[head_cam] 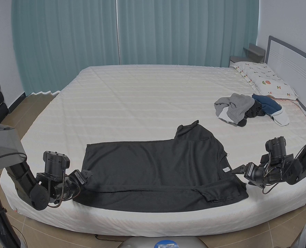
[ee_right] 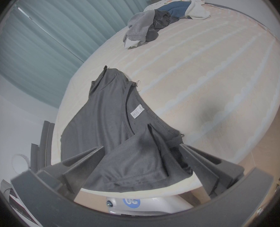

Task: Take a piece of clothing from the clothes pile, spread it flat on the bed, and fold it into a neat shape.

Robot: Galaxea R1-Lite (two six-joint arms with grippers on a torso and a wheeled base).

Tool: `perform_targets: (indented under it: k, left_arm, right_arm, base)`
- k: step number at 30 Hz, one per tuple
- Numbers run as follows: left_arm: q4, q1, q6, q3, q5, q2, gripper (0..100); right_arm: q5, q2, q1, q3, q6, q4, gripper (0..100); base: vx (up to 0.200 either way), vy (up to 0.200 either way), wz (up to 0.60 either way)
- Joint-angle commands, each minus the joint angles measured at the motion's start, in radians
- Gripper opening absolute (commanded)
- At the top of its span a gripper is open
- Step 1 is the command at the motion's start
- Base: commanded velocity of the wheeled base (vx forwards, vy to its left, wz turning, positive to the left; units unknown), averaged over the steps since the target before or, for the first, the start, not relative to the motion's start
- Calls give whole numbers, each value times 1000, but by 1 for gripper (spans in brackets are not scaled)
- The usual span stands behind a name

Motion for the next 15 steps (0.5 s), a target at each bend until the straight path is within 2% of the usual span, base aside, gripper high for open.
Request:
perform_targets:
  k: [1, 3, 4, 5, 8, 15]
  left_arm:
    - [0, 13, -2, 65, -30, -146, 100]
    - [-1, 10, -3, 74, -47, -162, 100]
    - [-1, 8, -6, 94, -93, -191, 100]
    - [-1, 8, -6, 96, -98, -192, 100]
    - [-17, 13, -62, 117, -210, -208, 100]
    - [-26, 16, -92, 127, -231, -195, 100]
  right_arm:
    - [43, -162, -10, 108, 54, -36, 100]
    - [54, -185, -10, 127, 68, -40, 100]
    - [83, -212, -10, 159, 88, -46, 100]
    - [86, -214, -10, 160, 89, -46, 100]
    - [121, -206, -10, 176, 94, -46, 100]
    - [129, -203, -2, 191, 98, -46, 100]
  base:
    - [0, 0, 0]
    - [0, 0, 0]
    - [0, 0, 0]
    - [0, 0, 0]
    - [0, 0, 0]
    - [0, 0, 0]
